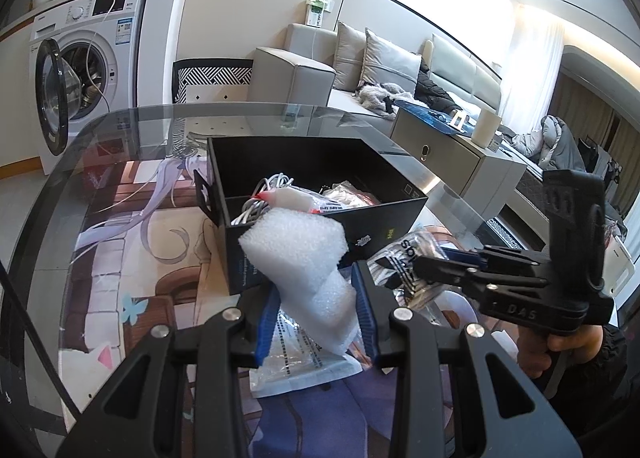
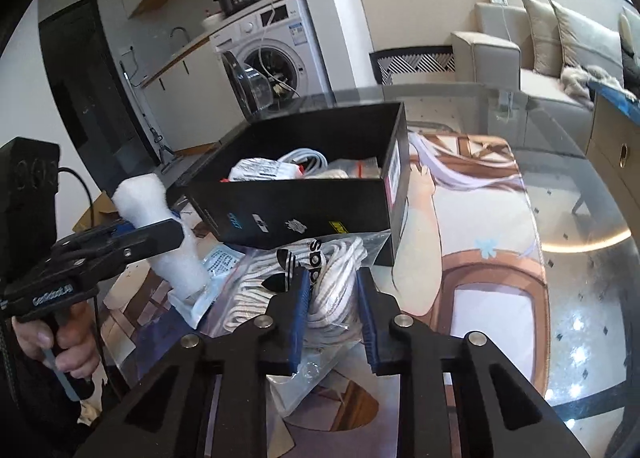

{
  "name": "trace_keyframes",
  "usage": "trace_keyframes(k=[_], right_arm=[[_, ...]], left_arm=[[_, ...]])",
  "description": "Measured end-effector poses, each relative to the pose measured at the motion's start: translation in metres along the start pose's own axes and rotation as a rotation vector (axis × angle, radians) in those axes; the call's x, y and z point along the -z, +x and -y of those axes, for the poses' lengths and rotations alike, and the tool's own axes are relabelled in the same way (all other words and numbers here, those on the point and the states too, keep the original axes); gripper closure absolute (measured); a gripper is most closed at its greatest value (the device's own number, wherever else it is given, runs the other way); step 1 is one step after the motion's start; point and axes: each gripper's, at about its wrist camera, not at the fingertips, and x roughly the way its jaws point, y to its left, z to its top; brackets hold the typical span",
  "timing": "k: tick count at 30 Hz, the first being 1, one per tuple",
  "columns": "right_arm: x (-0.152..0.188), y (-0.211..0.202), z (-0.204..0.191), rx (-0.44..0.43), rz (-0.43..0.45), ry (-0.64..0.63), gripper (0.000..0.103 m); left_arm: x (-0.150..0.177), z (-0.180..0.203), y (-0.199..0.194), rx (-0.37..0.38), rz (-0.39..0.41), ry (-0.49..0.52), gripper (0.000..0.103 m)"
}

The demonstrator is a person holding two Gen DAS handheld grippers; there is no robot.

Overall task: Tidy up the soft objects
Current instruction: 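Lift and carry the laces bag and foam block over the black box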

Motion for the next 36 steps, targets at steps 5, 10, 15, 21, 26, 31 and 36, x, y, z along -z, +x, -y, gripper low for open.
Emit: trace_keyframes(k=[5,10,15,21,26,31,36], right_arm=[[-0.001,-0.017,-0.006,-0.002,0.055,-0.027,0.084],[-0.005,-0.031,-0.009,-0.005,0.095,-0.033,0.084],[-0.011,-0.046,-0.012,-0.003,0.144,-0.038,0.084],[-0.014,-0.065,-0.019,0.030,0.213,-0.070,0.084],[-0.020,-0.078,-0.022,0.045,0.263,-0.065,0.084],[-0.028,-0.083,-0.024,0.059,0.300,-0.058,0.084],[-0.041,-0.080,-0.022,0.085,0.325,-0.040,0.084]], left_arm=[[-0.001,-0.001,-0.005,-0.005,0.017,-0.001,0.069],[-0.004,-0.004,-0.010,-0.008,0.031,-0.008,0.069],[-0.009,-0.006,-0.017,-0.014,0.053,-0.017,0.069],[-0.019,-0.007,-0.022,-0.028,0.082,-0.015,0.069],[-0.031,-0.008,-0.022,-0.045,0.101,-0.009,0.069],[-0.041,-0.009,-0.014,-0.062,0.100,-0.004,0.069],[-0.051,-0.012,-0.008,-0.072,0.099,-0.005,0.069]])
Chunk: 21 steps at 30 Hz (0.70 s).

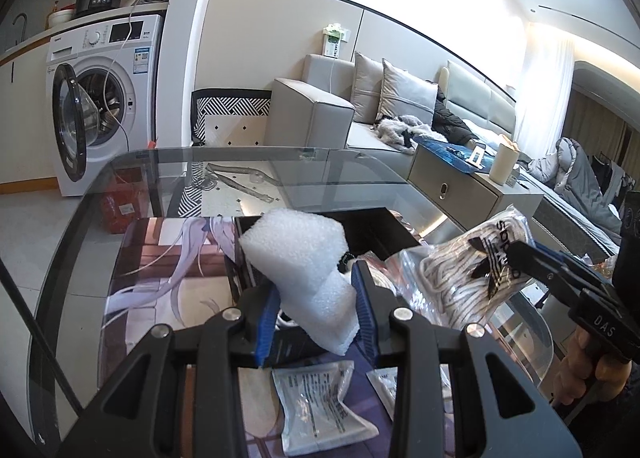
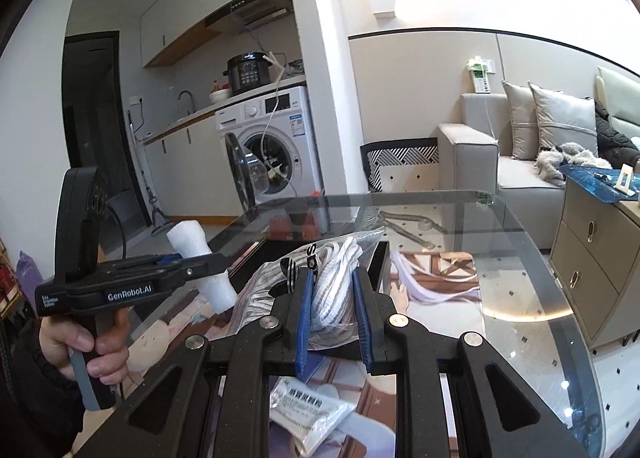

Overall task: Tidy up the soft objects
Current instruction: 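Lift and carry the laces bag and foam block over the black box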

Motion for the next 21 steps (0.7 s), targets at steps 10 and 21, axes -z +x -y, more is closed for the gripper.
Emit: trace_keyframes(k=[10,21], right_arm=[[-0.014,0.031,0.007,0.082,0.004,0.041,0.084],[-0.023,0.075,0.008,0.121,-0.038,0.053,0.084]], left_arm=[[-0.014,-0.003,0.025,-0.019,-0.005,-0.026,0.069],[-0.020,-0.011,0.051,-0.025,-0.044,-0.065,0.070]])
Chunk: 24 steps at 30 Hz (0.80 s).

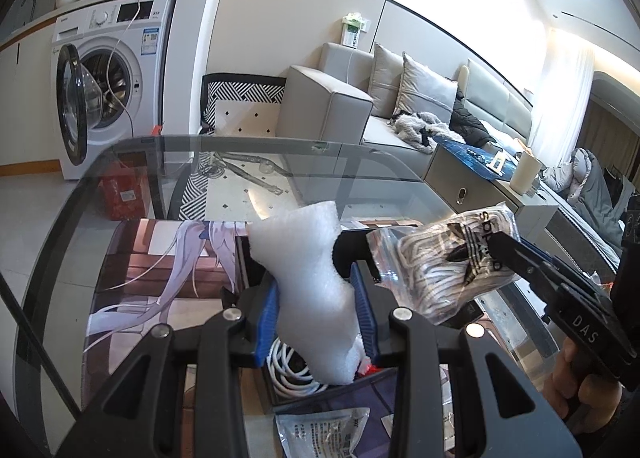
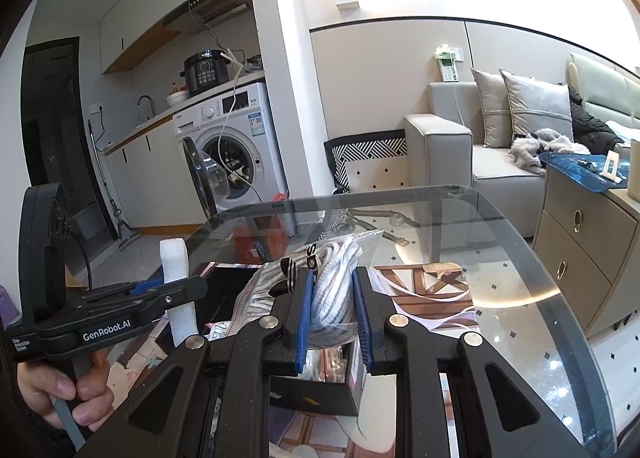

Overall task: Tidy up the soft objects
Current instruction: 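Lift and carry the laces bag and foam block over the black box, then lower the laces bag and foam into the box and open both tools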

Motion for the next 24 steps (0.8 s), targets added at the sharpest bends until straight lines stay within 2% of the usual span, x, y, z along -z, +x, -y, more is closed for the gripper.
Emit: trace_keyframes(k=[10,18,20,22,24], right_arm=[[0.002,0.037,-0.018,0.023,-0.049,-0.092,0.084],[0.012,0.065,-0.025,0.024,-0.151,-0.167,0.084],[0.016,0.070,-0.027,0.030,-0.174,-0.191,0.084],[0.018,0.071,-0.027,0.034,-0.186,-0.206,0.082],[0.021,0.069,-0.026,0.059,-0.173,-0.221,0.081]], left_arm=[[0.006,0.004,0.018,-0.022,-0.034,0.043,0.070],[0.009,0.009,0.029,-0.037,-0.057,0.072,0.067],[0.009,0.012,0.030,-0.045,-0.058,0.084,0.063],[0.010,0.014,0.029,-0.029,-0.062,0.092,0.047],[0.011,0.017,0.028,-0.026,-0.064,0.104,0.043]])
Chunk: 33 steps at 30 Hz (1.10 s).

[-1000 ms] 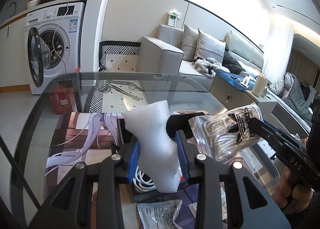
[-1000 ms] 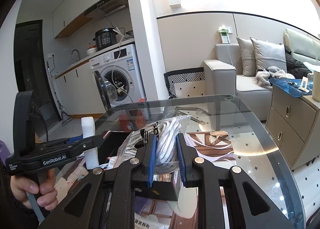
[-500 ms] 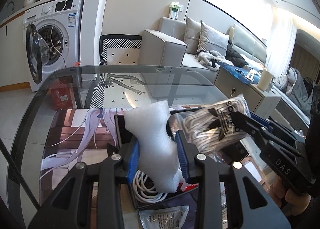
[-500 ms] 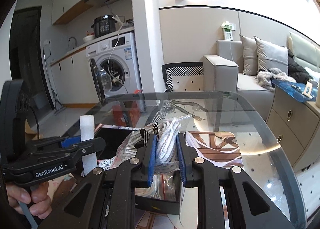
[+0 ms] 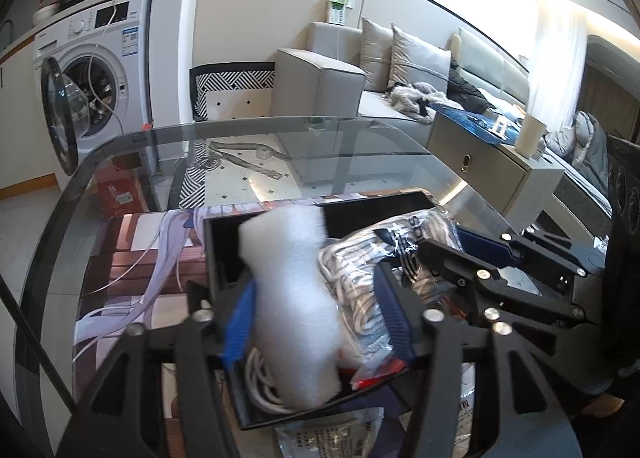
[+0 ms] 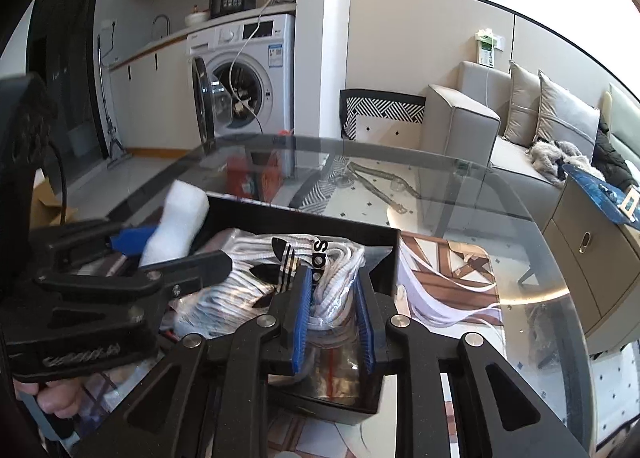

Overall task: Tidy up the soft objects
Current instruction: 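Lower the laces bag and foam into the box and open both tools, then withdraw both tools from the box toward the two white printed packets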

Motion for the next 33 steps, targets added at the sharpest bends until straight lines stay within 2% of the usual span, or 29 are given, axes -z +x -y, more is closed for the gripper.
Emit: trace_keyframes(k=[2,3,4,6,8,9,11,12,15,22,33], right_arm=[[0.001,-0.004,0.003,0.011,0.011,0.002,0.074],[0.002,-0.007,0.006,0.003,0.024,0.014,0.066],[0.002,-0.012,0.007,0.010,0.033,0.020,0.060],[0.002,-0.020,0.011,0.012,0.053,0.023,0.059],[0.003,-0.026,0.012,0.003,0.055,0.027,0.057],[0.005,-0.029,0.014,-0.003,0.056,0.030,0.053],[0.008,-0.035,0.017,-0.005,0.055,0.032,0.043],[0.010,-0.038,0.017,-0.013,0.055,0.032,0.035],[0.015,-0.048,0.017,-0.032,0.062,0.035,0.016],[0.030,-0.064,0.017,-0.067,0.041,0.051,0.001],[0.058,-0.068,0.006,-0.142,-0.021,0.021,0.001]], left_arm=[[0.000,0.001,-0.001,-0.004,0.001,0.007,0.042],[0.000,0.000,-0.002,0.006,0.002,0.006,0.038],[0.000,0.000,-0.004,0.009,0.005,0.002,0.030],[0.000,-0.002,-0.009,0.027,0.009,-0.010,0.023],[0.000,-0.004,-0.013,0.032,0.015,-0.022,0.021],[0.000,-0.004,-0.015,0.035,0.019,-0.026,0.018],[0.000,-0.006,-0.021,0.053,0.030,-0.036,0.010],[0.001,-0.007,-0.024,0.049,0.035,-0.040,0.002],[0.003,-0.012,-0.033,0.025,0.048,-0.048,0.000],[0.015,-0.024,-0.049,-0.005,0.056,-0.067,0.000],[0.042,-0.021,-0.065,-0.042,0.048,-0.039,0.000]])
